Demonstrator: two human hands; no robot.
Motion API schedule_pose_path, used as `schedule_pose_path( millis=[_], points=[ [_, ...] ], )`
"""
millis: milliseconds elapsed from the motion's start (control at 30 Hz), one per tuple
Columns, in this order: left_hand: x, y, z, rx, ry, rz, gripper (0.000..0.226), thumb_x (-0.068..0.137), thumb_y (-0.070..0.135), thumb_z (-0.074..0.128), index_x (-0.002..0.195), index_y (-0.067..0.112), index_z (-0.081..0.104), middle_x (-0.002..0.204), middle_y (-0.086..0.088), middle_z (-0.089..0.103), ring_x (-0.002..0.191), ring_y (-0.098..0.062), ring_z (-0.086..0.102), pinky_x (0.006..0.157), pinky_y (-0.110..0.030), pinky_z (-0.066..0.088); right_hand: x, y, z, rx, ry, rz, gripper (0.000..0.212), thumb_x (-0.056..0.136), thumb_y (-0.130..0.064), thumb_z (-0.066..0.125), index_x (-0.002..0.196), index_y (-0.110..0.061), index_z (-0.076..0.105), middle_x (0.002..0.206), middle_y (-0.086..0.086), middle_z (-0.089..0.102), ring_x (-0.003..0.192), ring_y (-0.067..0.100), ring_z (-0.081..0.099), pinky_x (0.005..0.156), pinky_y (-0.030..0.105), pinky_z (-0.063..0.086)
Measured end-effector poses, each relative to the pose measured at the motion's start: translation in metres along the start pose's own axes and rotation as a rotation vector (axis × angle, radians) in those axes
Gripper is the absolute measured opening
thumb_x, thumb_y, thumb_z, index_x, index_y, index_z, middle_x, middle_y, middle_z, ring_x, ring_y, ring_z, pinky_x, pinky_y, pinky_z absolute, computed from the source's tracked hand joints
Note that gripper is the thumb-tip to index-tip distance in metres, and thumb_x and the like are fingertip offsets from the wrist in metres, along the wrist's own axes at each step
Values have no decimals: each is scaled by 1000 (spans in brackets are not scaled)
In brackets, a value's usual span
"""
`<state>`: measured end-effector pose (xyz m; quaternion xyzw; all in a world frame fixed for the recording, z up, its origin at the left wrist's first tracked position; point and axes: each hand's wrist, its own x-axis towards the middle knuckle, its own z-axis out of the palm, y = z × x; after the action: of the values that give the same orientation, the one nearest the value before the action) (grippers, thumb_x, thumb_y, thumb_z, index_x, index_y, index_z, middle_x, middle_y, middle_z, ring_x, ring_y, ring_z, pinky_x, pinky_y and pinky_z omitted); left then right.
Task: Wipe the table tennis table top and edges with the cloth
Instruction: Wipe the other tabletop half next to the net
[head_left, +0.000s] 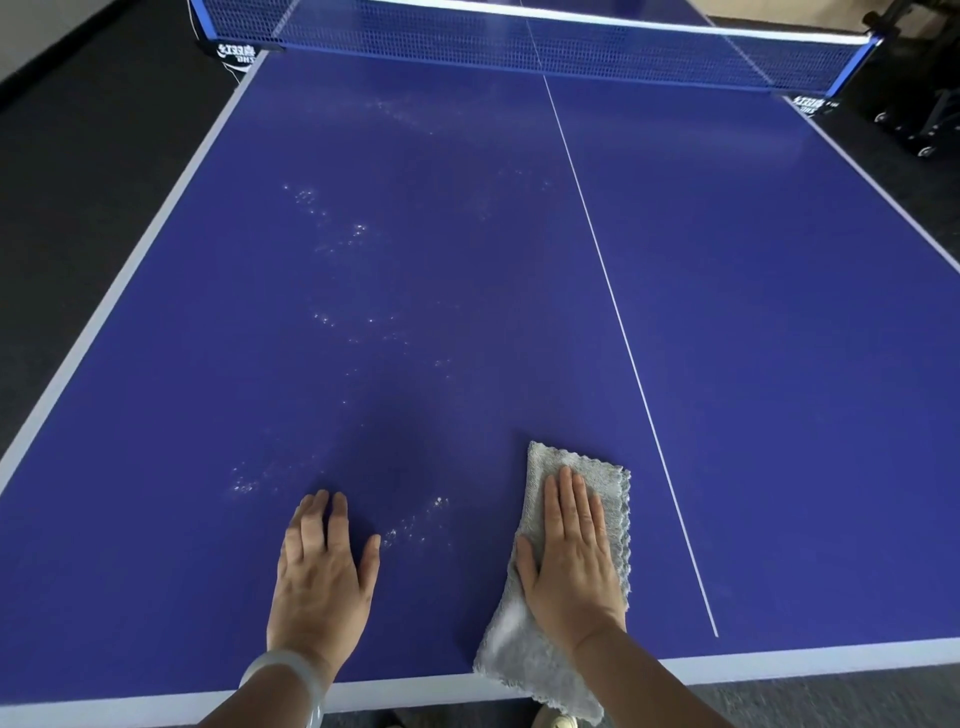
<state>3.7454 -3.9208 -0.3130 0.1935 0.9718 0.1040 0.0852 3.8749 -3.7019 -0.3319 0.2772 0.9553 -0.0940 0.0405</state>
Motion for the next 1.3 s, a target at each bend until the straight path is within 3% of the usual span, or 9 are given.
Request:
schedule_pose_path(
  millis=[267,367,467,633,733,833,967,1100,1300],
  points=[
    [0,-1,0,-4,-7,4,87,100,58,6,133,-7,52,134,-22,45,124,-41,47,95,-55,52,-13,-10,-5,-19,0,-257,70,101,-46,31,158,-7,20,166,8,12,154,23,11,120,38,10],
    [0,-2,2,-2,6,10,86,100,59,7,134,-6,52,135,-21,44,125,-40,46,95,-55,52,-5,31,-14,-70,-44,-371,67,103,-46,25,160,-14,8,168,-2,-3,155,14,0,123,34,1],
    [1,-3,5,4,10,19,85,100,58,7,134,-6,52,135,-21,44,125,-39,44,94,-55,52,2,41,-17,-107,-38,-281,66,103,-46,13,159,-16,-4,166,-4,-14,153,11,-14,123,32,-7],
    [1,-3,6,-2,4,20,87,99,60,6,134,-6,51,136,-21,43,125,-40,45,93,-57,52,5,-25,-5,12,15,-26,70,98,-40,22,159,-8,8,166,6,-3,155,24,-3,122,39,-1],
    [1,-4,6,8,9,25,87,99,60,7,134,-7,51,135,-21,43,124,-41,45,92,-57,52,0,-24,-5,-2,6,-276,68,99,-42,35,157,-7,25,165,7,17,153,24,15,120,38,10],
    [0,-6,7,22,32,27,86,99,59,8,134,-7,51,135,-22,43,124,-40,44,93,-57,52,10,40,-18,-26,-75,-421,68,100,-43,29,160,-18,9,167,-3,-2,155,16,1,124,31,-3],
    [0,-5,7,28,38,30,75,97,52,21,134,-7,51,136,-22,42,125,-41,44,96,-56,51,28,82,-25,-106,1,-105,70,97,-49,12,159,-19,1,167,-4,-3,154,11,-9,125,37,-7],
    [0,-2,5,34,44,35,72,93,47,28,135,-7,51,136,-23,42,124,-42,44,96,-55,51,39,16,-11,-29,42,122,75,93,-49,4,160,-16,-1,168,2,-7,154,21,-11,125,44,-7],
    [-2,-4,7,36,88,51,71,93,46,29,134,-7,51,136,-24,43,123,-42,45,95,-56,52,24,38,-11,-75,-56,-307,67,100,-49,15,159,-24,-7,166,-8,-14,153,12,-14,124,39,-8]
  ],
)
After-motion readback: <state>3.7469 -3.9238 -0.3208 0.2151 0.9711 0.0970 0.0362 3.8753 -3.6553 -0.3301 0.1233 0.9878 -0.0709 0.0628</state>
